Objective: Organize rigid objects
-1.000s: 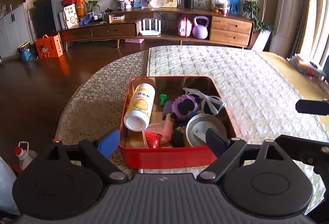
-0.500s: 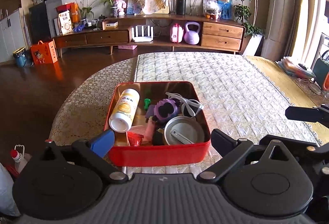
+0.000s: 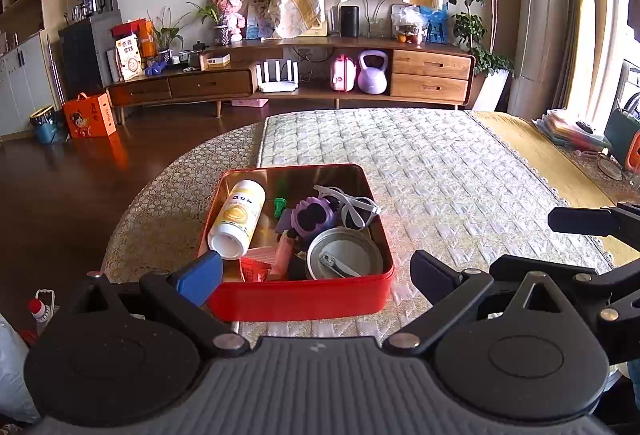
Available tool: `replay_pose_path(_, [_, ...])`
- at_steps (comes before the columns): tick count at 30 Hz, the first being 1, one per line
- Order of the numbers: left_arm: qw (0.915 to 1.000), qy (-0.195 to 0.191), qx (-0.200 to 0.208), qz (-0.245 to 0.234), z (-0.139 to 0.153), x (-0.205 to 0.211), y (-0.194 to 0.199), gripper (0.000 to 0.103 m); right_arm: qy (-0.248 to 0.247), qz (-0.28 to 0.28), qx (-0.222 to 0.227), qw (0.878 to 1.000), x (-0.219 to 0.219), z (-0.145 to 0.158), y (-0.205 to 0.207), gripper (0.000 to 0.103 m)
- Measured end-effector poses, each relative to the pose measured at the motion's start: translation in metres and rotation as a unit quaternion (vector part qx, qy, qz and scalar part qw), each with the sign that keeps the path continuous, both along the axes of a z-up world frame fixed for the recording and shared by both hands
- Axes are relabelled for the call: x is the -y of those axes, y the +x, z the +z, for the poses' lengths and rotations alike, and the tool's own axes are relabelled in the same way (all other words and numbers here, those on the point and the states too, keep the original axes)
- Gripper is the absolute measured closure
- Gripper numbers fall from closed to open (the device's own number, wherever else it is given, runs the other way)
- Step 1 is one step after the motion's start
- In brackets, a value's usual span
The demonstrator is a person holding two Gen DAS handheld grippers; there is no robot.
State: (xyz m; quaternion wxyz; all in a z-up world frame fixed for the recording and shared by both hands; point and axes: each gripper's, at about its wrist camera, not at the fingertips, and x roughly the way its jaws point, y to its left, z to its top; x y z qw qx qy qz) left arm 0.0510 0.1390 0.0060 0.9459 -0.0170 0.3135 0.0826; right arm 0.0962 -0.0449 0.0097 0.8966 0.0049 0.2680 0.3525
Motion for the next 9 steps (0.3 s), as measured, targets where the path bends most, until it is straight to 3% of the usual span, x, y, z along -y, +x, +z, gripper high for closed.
replay_pose_path(9, [1.0000, 0.000, -0.003, -0.002, 0.0004, 0.0081, 0.0003, 0.002, 0.004, -0.009, -0.004, 1.000, 0.0091, -0.0035, 0.0014, 0.000])
